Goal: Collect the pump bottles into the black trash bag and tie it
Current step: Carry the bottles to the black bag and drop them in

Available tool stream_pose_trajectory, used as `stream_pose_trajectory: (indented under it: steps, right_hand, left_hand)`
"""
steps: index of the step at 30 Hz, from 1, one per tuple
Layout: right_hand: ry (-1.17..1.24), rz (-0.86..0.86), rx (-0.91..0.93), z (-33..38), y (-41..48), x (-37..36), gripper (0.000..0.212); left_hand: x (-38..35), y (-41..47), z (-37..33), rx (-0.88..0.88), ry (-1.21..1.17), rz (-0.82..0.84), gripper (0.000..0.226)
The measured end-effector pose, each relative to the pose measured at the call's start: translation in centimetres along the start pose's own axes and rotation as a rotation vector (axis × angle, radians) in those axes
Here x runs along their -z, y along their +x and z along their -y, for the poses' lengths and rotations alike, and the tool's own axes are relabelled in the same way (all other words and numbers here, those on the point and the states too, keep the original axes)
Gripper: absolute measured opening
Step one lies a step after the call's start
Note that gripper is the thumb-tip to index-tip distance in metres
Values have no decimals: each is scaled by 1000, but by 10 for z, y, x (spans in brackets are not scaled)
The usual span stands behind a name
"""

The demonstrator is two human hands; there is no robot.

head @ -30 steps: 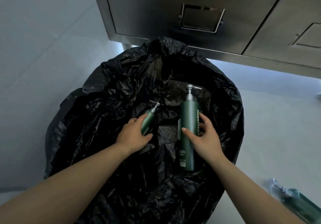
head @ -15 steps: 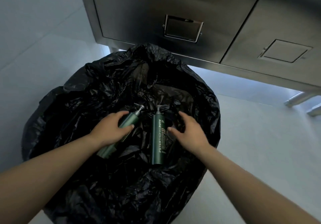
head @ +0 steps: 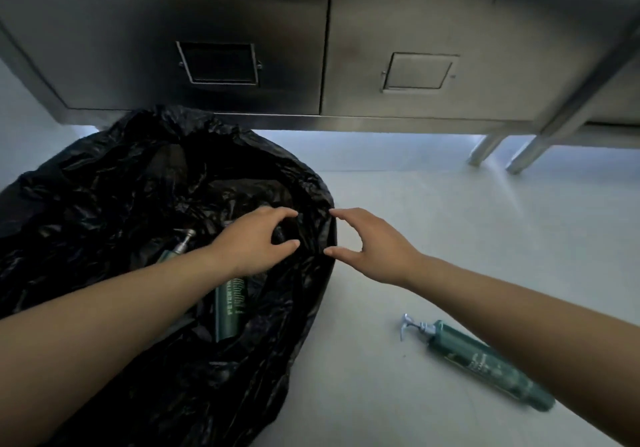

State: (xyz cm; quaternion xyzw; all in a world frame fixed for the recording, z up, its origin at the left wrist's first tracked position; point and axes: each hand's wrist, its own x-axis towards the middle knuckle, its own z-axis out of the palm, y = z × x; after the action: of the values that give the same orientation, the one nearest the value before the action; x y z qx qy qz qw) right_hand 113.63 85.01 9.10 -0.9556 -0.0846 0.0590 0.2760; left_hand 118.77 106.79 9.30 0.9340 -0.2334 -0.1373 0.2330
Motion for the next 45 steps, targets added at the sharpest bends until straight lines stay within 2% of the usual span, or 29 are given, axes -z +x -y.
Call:
stream_pose_trajectory:
  steps: [7, 10, 15, 18, 22, 28, 30, 35, 41, 45]
  right_hand:
    - [57, -30, -219, -94, -73, -26, 64]
    - [43, -16, -300, -131, -107, -33, 64]
    - [-18, 48, -355, -171, -154, -43, 70]
    - [-43, 82, -379, -187, -174, -48, 75]
    - [-5, 80, -380, -198, -179, -57, 62]
    - [161, -76, -460, -185, -147, -69, 56]
    - [186, -87, -469, -180, -141, -73, 60]
    - [63, 13, -486, -172, -149, -86, 79]
    - [162, -67, -464, -166, -142, -87, 80]
    - [215, -126, -433, -147, -123, -76, 79]
  left_hand:
    - [-88, 19, -58, -111, 39, 67, 56]
    - [-139, 15, -74, -190, 182, 143, 58]
    - [-204, 7, -81, -155, 342, 301, 62]
    - [-223, 6, -69, -97, 372, 329, 66]
    - [-231, 5, -53, -32, 411, 338, 70]
    - [-234, -6, -42, -34, 450, 371, 72]
    - [-235, -7, -43, -30, 443, 366, 71]
    - [-237, -7, -43, -25, 414, 348, 69]
    - [-224, -5, -42, -70, 463, 394, 68]
    - [-185, -1, -43, -121, 453, 298, 66]
